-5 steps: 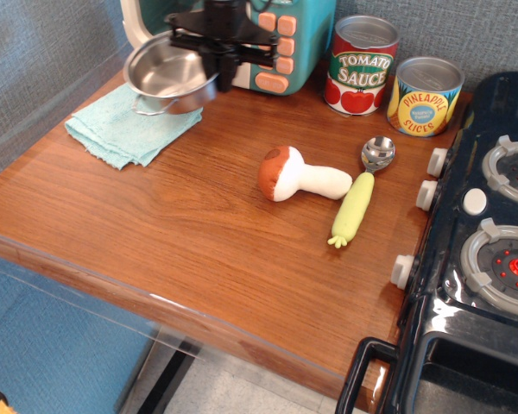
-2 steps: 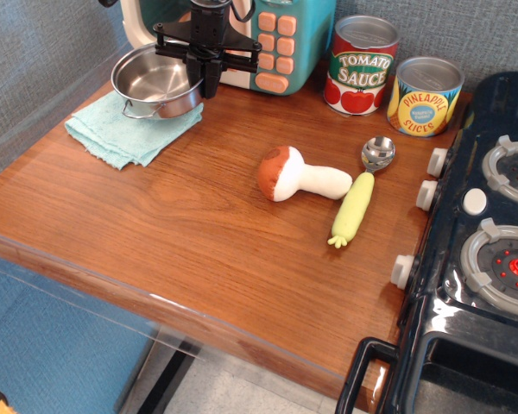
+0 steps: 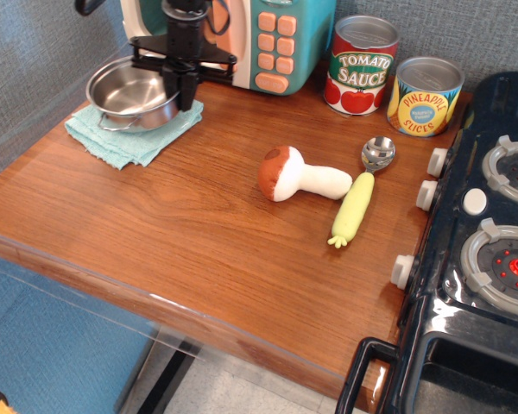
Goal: Place the pot on the blue towel.
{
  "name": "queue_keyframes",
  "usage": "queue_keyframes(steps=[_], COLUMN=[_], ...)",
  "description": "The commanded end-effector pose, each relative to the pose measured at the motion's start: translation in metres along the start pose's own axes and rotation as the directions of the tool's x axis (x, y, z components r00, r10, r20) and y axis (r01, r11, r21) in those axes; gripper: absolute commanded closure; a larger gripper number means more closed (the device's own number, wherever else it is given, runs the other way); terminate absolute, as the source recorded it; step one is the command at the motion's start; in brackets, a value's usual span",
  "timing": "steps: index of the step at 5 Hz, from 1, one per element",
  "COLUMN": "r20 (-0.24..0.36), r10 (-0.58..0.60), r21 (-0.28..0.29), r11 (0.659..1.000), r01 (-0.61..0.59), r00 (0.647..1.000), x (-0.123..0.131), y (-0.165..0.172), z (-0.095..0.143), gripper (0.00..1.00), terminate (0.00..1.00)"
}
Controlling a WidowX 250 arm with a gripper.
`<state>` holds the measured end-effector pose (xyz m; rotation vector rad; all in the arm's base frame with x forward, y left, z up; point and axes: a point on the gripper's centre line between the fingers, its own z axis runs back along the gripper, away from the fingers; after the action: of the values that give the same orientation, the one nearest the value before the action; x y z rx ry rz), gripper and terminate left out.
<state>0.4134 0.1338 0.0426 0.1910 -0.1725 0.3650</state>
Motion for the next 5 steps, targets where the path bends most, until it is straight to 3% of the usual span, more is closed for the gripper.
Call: queue_keyframes(steps=[1,2,4,5], r20=[0.059,0.036,0.033,0.080], r10=[0.047,0.042,0.065,0.030], r21=[-0.010,-0.005,-0.011,-0.058], r11=[0.999,0.999,0.998,0.998], r01=[-0.046,-0.042,-0.065,-0.025], r00=[0.997,0.998,0.997,0.996], x=[-0.009,-0.009,-0.011,-0.014], y=[0.038,0.035,0.036,0.032], z=[0.033,0.032,0.037,0.048], gripper=[1.00,0.00,0.00,0.00], terminate=[0.00,0.00,0.00,0.00])
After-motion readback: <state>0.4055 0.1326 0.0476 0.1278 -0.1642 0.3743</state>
